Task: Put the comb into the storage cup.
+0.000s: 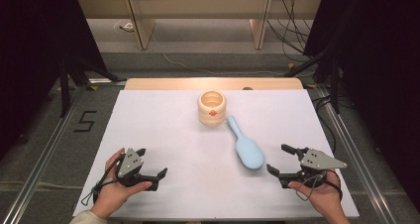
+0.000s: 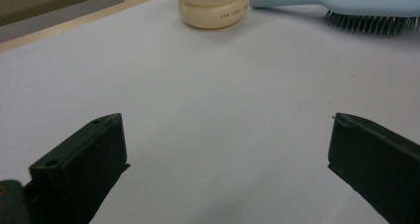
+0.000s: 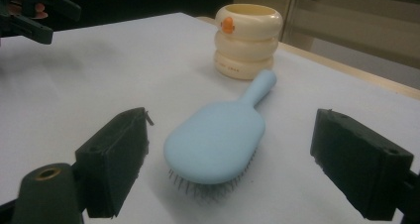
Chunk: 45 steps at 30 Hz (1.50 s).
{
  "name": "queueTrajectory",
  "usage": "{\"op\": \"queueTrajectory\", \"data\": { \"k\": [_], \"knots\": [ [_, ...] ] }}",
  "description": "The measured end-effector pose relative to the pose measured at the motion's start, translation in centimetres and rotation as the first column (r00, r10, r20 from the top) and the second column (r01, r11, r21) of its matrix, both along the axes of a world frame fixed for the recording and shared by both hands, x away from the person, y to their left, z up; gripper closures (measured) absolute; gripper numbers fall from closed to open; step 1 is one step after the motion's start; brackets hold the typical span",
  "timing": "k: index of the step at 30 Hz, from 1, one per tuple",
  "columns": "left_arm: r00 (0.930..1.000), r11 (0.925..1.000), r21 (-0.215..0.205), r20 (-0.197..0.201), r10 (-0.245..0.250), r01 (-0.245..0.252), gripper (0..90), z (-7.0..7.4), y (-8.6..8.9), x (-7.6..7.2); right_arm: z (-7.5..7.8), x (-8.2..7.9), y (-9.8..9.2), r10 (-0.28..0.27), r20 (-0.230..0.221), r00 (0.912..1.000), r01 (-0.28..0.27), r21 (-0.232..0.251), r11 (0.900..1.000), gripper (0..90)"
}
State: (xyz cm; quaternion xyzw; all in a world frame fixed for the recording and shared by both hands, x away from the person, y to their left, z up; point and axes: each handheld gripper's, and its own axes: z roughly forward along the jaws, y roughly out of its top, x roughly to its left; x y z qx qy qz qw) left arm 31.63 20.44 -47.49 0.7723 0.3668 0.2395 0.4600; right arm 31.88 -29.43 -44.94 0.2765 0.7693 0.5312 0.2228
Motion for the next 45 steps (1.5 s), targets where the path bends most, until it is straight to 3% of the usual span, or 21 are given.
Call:
{"op": "queueTrajectory", "data": {
  "k": [6, 10, 13, 15, 16, 17, 18, 19, 22, 23, 24, 25, 26, 30, 36, 38, 40, 45],
  "knots": [
    [1.0000, 1.0000, 0.003, 0.008, -0.001, 0.001, 1.8, 0.1, 0.0, 0.0, 0.1, 0.1, 0.2, -0.002, 0.011, 0.9999, 0.002, 0.016, 1.000, 15.9],
    [0.9999, 1.0000, 0.003, 0.009, 0.005, -0.005, 2.3, 0.1, -0.1, 0.0, 0.4, 0.4, 0.3, 0.002, 0.030, 0.9995, -0.002, 0.000, 1.000, 18.1],
    [1.0000, 1.0000, 0.004, 0.009, 0.003, -0.003, 2.6, 0.0, -0.2, 0.1, 1.1, 1.2, 0.7, 0.026, 0.049, 0.9984, -0.025, -0.025, 0.999, 33.2],
    [1.0000, 1.0000, 0.006, 0.007, -0.001, 0.001, 2.7, 0.0, -0.3, 0.1, 1.6, 1.9, 1.1, 0.047, 0.041, 0.9980, -0.044, -0.084, 0.996, 43.8],
    [1.0000, 1.0000, 0.006, 0.007, -0.002, 0.002, 2.7, 0.0, -0.3, 0.1, 1.9, 2.2, 1.4, 0.055, 0.043, 0.9976, -0.050, -0.108, 0.993, 51.6],
    [1.0000, 1.0000, 0.001, 0.003, -0.003, 0.003, 2.8, 0.0, -0.3, 0.1, 2.6, 3.0, 1.8, 0.089, 0.024, 0.9957, -0.084, -0.151, 0.985, 67.4],
    [1.0000, 1.0000, 0.001, 0.003, -0.003, 0.003, 2.8, 0.0, -0.3, 0.1, 2.6, 3.0, 1.8, 0.089, 0.024, 0.9957, -0.084, -0.151, 0.985, 67.4],
    [1.0000, 1.0000, 0.001, 0.003, -0.003, 0.003, 2.8, -0.1, -0.3, 0.1, 2.8, 3.4, 2.1, 0.102, 0.023, 0.9945, -0.097, -0.173, 0.980, 73.0],
    [1.0000, 1.0000, 0.004, 0.002, -0.004, 0.004, 2.9, -0.1, -0.4, 0.1, 3.4, 4.8, 3.2, 0.142, 0.013, 0.9898, -0.135, -0.240, 0.961, 88.7],
    [1.0000, 1.0000, 0.003, 0.002, -0.003, 0.003, 2.9, -0.1, -0.4, 0.1, 3.4, 5.3, 3.6, 0.150, 0.006, 0.9886, -0.143, -0.266, 0.953, 90.0],
    [1.0000, 1.0000, 0.004, 0.002, -0.004, 0.004, 3.0, -0.1, -0.4, 0.1, 3.4, 6.3, 4.7, 0.174, -0.033, 0.9842, -0.176, -0.300, 0.938, 90.0],
    [1.0000, 1.0000, 0.003, 0.002, -0.003, 0.003, 3.0, -0.1, -0.4, 0.1, 3.4, 6.3, 4.7, 0.174, -0.033, 0.9842, -0.176, -0.300, 0.938, 90.0],
    [1.0000, 1.0000, 0.001, 0.001, -0.003, 0.003, 3.0, -0.1, -0.4, 0.1, 3.3, 6.8, 5.3, 0.185, -0.050, 0.9814, -0.192, -0.312, 0.930, 90.0],
    [1.0000, 1.0000, 0.002, 0.000, -0.005, 0.005, 3.0, -0.1, -0.4, 0.1, 2.7, 9.1, 7.7, 0.210, -0.109, 0.9716, -0.236, -0.391, 0.890, 90.0],
    [1.0000, 1.0000, 0.004, 0.001, -0.005, 0.005, 2.9, -0.1, -0.3, 0.1, 1.8, 12.3, 11.1, 0.225, -0.175, 0.9584, -0.282, -0.452, 0.846, 90.0],
    [1.0000, 1.0000, 0.001, 0.001, -0.006, 0.006, 2.9, -0.1, -0.3, 0.1, 1.2, 13.8, 12.5, 0.221, -0.191, 0.9564, -0.289, -0.499, 0.817, 90.0],
    [1.0000, 1.0000, 0.003, 0.001, -0.005, 0.005, 2.9, -0.1, -0.3, 0.1, 1.0, 14.3, 12.9, 0.219, -0.198, 0.9554, -0.291, -0.506, 0.812, 90.0],
    [1.0000, 1.0000, 0.008, -0.001, -0.006, 0.006, 2.8, -0.2, -0.3, 0.1, 0.7, 16.4, 14.2, 0.191, -0.216, 0.9574, -0.282, -0.558, 0.780, 90.0]
  ]
}}
